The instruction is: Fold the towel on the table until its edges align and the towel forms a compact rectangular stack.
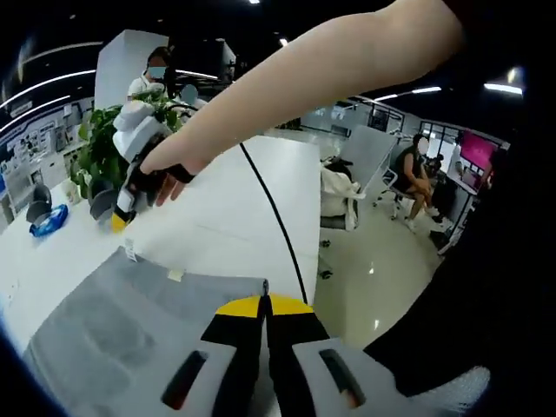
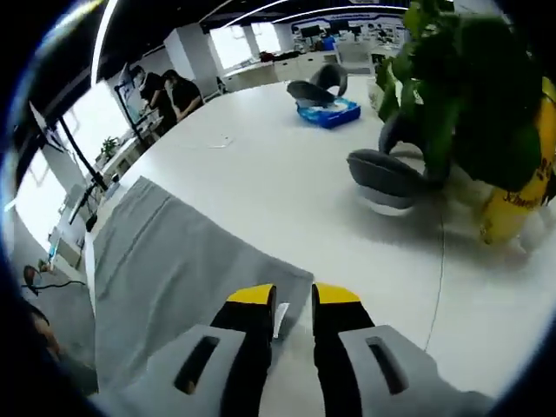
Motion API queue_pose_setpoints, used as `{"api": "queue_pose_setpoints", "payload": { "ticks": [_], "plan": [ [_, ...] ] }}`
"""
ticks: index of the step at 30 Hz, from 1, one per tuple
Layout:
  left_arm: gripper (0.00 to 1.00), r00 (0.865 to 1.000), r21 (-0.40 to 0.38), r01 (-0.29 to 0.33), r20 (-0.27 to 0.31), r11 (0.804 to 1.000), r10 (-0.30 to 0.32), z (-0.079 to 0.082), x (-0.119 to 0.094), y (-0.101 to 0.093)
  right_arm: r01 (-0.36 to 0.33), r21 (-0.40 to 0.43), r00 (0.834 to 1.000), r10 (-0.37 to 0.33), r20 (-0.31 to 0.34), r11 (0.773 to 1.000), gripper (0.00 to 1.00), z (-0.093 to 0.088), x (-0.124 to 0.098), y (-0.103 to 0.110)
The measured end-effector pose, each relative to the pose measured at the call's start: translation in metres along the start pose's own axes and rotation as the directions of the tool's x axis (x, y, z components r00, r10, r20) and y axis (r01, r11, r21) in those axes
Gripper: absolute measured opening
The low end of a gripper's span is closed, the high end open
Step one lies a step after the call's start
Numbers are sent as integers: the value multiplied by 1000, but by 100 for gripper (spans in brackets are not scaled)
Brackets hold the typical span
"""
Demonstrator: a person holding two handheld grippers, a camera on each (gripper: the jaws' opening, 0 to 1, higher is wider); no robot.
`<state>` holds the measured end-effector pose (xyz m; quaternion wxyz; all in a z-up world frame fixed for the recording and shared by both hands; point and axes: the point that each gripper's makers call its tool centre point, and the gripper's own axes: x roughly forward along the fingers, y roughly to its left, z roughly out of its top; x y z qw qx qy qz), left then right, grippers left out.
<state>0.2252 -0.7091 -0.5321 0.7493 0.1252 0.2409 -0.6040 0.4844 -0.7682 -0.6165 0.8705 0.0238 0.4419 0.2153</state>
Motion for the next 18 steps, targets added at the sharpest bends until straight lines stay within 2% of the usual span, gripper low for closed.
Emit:
{"api": "queue_pose_setpoints", "payload": {
  "ticks": [3, 5, 8, 12, 16, 18],
  "plan": [
    [1, 999, -35, 9, 32, 999, -8, 8, -1, -1, 5, 5, 1000, -5, -20, 1000, 13, -12, 3, -6],
    [1, 999, -34, 0, 55, 999, 2, 15, -2, 0, -25, -17, 1000, 25, -3, 1000, 10, -16, 4, -1],
    [1, 994, -21, 27, 104, 999, -25, 26, -4, -4, -28, -1, 1000, 28, -15, 1000, 12, -22, 8, 1],
    [1, 993, -18, 25, 119, 1000, -23, 31, -4, -5, -30, -18, 999, 29, -37, 999, 12, -25, 14, 3],
    [1, 991, -38, 32, 132, 999, -27, 34, -1, -8, 50, -64, 998, -52, -25, 997, 11, -21, 16, -13],
    [1, 990, -24, 29, 136, 999, -25, 36, 1, -10, 83, -113, 994, -90, -56, 990, 11, -27, 17, -21]
  ]
}}
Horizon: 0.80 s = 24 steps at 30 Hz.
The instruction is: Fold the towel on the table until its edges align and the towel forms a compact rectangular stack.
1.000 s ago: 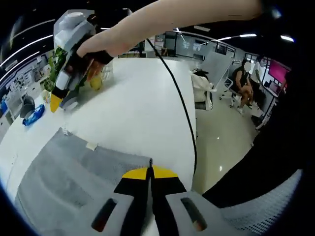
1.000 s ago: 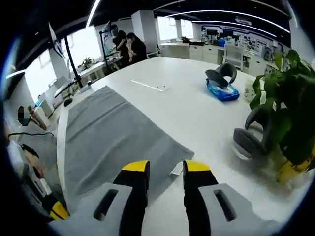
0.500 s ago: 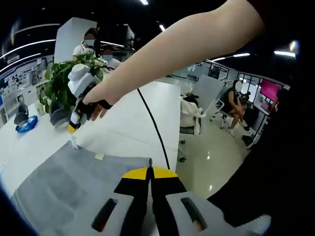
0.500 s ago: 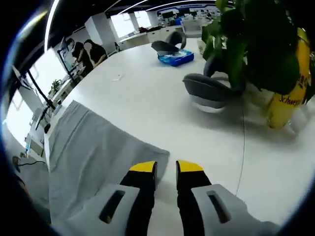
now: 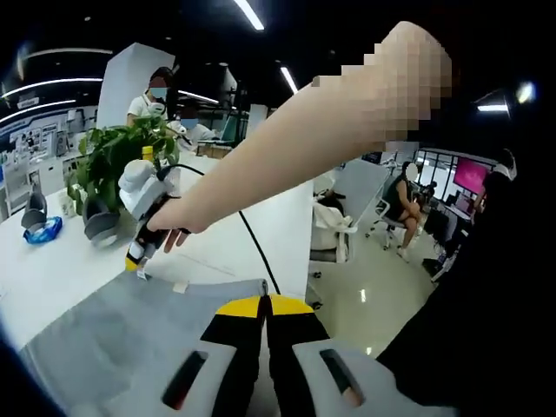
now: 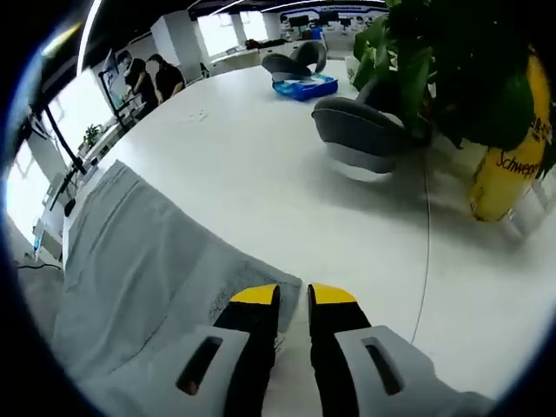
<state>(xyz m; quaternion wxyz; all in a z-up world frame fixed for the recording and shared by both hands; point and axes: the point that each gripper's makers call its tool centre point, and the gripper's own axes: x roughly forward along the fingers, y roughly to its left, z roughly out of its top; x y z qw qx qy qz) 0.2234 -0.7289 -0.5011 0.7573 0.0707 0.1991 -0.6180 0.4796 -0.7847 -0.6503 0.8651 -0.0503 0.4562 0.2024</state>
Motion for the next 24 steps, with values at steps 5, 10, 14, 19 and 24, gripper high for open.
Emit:
{"api": "queue_pose_setpoints", "payload": {
  "ticks": [5, 10, 14, 19, 24],
  "plan": [
    [1, 1000, -3, 8, 0, 1000, -8, 1, 4, -2, -6, -55, 1000, 6, -8, 998, 10, 0, 1, -5],
    [1, 1000, -16, 19, -10, 1000, -20, -2, 9, -4, -21, -99, 1000, 19, -23, 995, 4, 1, 5, 0],
    [1, 1000, -17, 26, -5, 1000, -26, 1, 10, -7, -8, -83, 1000, 7, -9, 997, 0, 2, 3, 0],
    [1, 1000, -13, 25, -4, 1000, -25, 1, 9, -11, -64, 13, 991, 62, 122, 998, 0, 23, -13, 9],
    [1, 999, -34, 44, 26, 998, -44, 13, 9, -16, -138, 138, 951, 92, 295, 981, 0, 63, -37, 4]
  ]
}}
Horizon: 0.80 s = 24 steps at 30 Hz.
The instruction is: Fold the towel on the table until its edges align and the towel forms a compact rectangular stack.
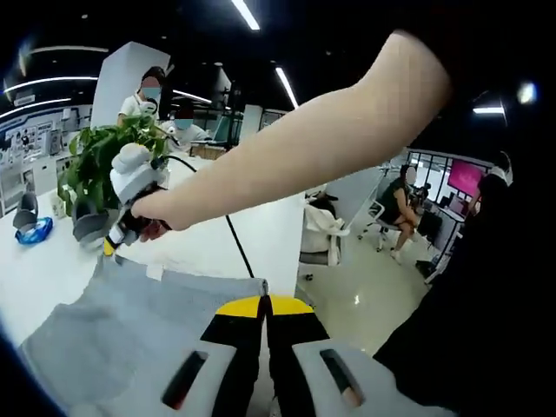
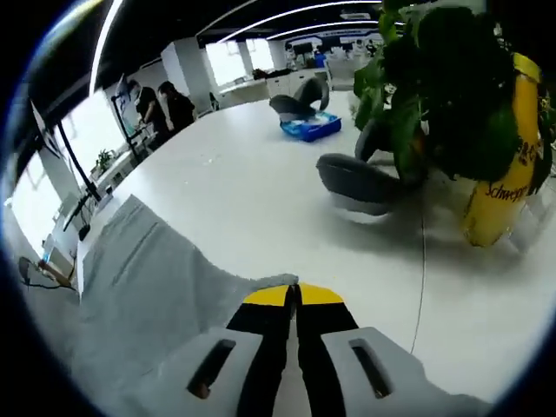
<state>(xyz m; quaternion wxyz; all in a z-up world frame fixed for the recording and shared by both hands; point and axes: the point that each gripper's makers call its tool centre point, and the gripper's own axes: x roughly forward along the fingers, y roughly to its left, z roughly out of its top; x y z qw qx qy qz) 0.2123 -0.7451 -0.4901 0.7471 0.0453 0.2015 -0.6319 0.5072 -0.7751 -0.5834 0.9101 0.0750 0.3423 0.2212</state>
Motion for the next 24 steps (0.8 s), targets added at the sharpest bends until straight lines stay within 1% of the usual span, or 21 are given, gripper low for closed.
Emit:
{"api": "queue_pose_setpoints", "payload": {
  "ticks": [2, 5, 6, 7, 8, 9, 11, 12, 13, 15, 16, 18, 20, 22, 24],
  "plan": [
    [1, 999, -10, -3, 41, 1000, 4, 14, -3, 1, -22, 33, 998, 20, 67, 999, 0, 19, -8, 2],
    [1, 995, -14, -1, 97, 1000, 2, 34, -6, 1, -45, 75, 989, 34, 143, 996, 0, 42, -20, 4],
    [1, 992, -30, 3, 125, 1000, 1, 43, -9, 1, -56, 104, 986, 38, 165, 993, 0, 47, -23, 5],
    [1, 990, -38, 5, 144, 999, 1, 49, -10, 1, -88, 167, 978, 53, 203, 982, 0, 57, -29, 7],
    [1, 986, -42, 5, 164, 999, 2, 56, -12, 1, -111, 206, 970, 61, 235, 972, 0, 64, -34, 8],
    [1, 984, -36, 1, 179, 999, 5, 62, -15, 0, -137, 233, 957, 69, 281, 963, 0, 75, -41, 10],
    [1, 977, -33, -8, 214, 999, 14, 74, -19, -2, -160, 244, 943, 75, 323, 956, 0, 88, -51, 14],
    [1, 975, -34, -9, 223, 999, 16, 77, -20, -3, -173, 250, 938, 81, 338, 953, 0, 93, -55, 16],
    [1, 972, -39, -6, 233, 999, 15, 81, -22, -4, -199, 253, 926, 97, 366, 947, 0, 101, -61, 20],
    [1, 968, -31, -14, 250, 999, 21, 86, -24, -5, -207, 259, 919, 97, 381, 944, 0, 108, -66, 20],
    [1, 967, -28, -17, 253, 999, 23, 88, -25, -5, -219, 266, 913, 101, 396, 939, 0, 115, -69, 19],
    [1, 965, -27, -17, 261, 1000, 23, 91, -27, -7, -246, 263, 900, 118, 420, 933, 0, 123, -76, 27],
    [1, 962, -25, -18, 271, 1000, 24, 94, -29, -8, -255, 258, 894, 125, 431, 932, 0, 129, -80, 30],
    [1, 957, -19, -24, 289, 1000, 29, 101, -33, -9, -266, 249, 887, 135, 441, 931, 0, 134, -83, 32],
    [1, 952, -9, -37, 303, 999, 38, 107, -38, -9, -282, 228, 876, 154, 456, 932, 0, 140, -87, 33]
  ]
}}
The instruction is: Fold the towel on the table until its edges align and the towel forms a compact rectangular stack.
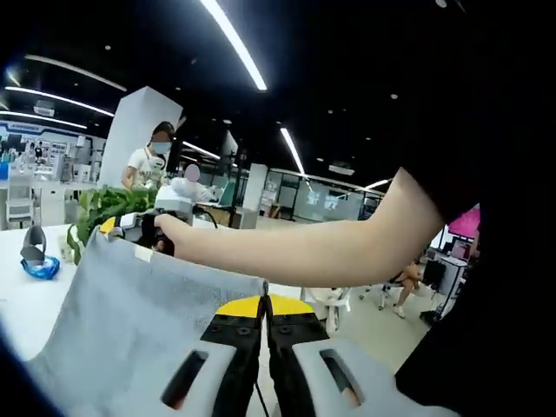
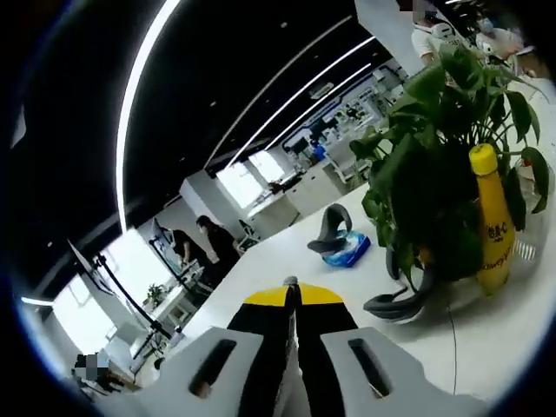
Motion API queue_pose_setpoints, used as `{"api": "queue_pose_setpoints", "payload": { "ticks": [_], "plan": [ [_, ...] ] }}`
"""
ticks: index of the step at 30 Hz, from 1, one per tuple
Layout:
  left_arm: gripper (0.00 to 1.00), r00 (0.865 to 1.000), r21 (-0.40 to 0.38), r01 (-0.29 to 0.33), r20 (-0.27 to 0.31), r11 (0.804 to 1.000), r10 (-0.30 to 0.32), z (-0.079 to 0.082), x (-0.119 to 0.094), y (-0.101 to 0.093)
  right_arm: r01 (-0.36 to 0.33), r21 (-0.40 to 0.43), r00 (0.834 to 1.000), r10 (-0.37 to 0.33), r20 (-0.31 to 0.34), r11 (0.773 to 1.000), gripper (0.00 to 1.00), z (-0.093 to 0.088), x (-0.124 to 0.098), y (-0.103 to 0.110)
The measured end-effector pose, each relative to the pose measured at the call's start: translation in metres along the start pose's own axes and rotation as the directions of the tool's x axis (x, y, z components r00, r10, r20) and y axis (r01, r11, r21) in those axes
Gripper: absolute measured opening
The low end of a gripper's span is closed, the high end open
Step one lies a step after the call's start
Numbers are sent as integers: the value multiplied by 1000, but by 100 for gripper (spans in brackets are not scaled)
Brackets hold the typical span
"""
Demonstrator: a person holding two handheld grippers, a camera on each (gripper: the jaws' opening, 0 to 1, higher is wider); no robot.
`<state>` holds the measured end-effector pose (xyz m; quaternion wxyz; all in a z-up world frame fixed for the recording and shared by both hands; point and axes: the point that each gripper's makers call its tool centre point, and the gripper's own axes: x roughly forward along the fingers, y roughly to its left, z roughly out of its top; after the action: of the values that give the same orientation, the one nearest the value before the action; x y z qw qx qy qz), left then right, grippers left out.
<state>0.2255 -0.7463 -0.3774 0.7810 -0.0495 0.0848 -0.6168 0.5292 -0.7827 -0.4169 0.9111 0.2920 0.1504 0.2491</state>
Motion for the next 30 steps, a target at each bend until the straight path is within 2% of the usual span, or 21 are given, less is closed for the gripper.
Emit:
{"api": "queue_pose_setpoints", "payload": {
  "ticks": [4, 9, 11, 13, 16, 18, 20, 22, 23, 26, 30],
  "plan": [
    [1, 999, 46, -39, 30, 998, 37, 15, -8, 5, -7, 14, 1000, 7, 20, 1000, 0, 10, -2, -1],
    [1, 996, 51, -69, 52, 996, 66, 32, -24, 6, -30, 33, 999, 30, 19, 999, 0, 23, 4, -6],
    [1, 992, 47, -106, 66, 993, 103, 38, -33, 11, -37, 29, 999, 37, 5, 999, 0, 23, 8, -5],
    [1, 989, 69, -130, 77, 989, 124, 45, -42, 13, -55, 24, 998, 55, 3, 998, 0, 24, 10, 3],
    [1, 984, 62, -153, 101, 986, 147, 53, -55, 16, -93, 34, 995, 93, 20, 995, 0, 30, 18, 17],
    [0, 980, 5, -175, 101, 984, 174, 54, -66, 19, -109, 35, 994, 109, 16, 993, 0, 31, 24, 24],
    [0, 975, -26, -195, 104, 980, 197, 54, -79, 24, -138, 31, 990, 138, -28, 990, 0, 26, 34, 36],
    [0, 971, -41, -207, 114, 977, 211, 54, -89, 26, -147, -22, 987, 145, -75, 989, 0, 19, 42, 48],
    [0, 969, -53, -213, 119, 976, 218, 53, -95, 27, -156, -23, 985, 154, -73, 988, 0, 19, 45, 54],
    [0, 959, -68, -242, 134, 968, 249, 51, -114, 28, -214, 49, 974, 217, -64, 976, 0, 18, 53, 74],
    [0, 942, -109, -287, 149, 952, 301, 51, -142, 31, -239, 15, 966, 239, -100, 971, 0, 6, 63, 99]
  ]
}}
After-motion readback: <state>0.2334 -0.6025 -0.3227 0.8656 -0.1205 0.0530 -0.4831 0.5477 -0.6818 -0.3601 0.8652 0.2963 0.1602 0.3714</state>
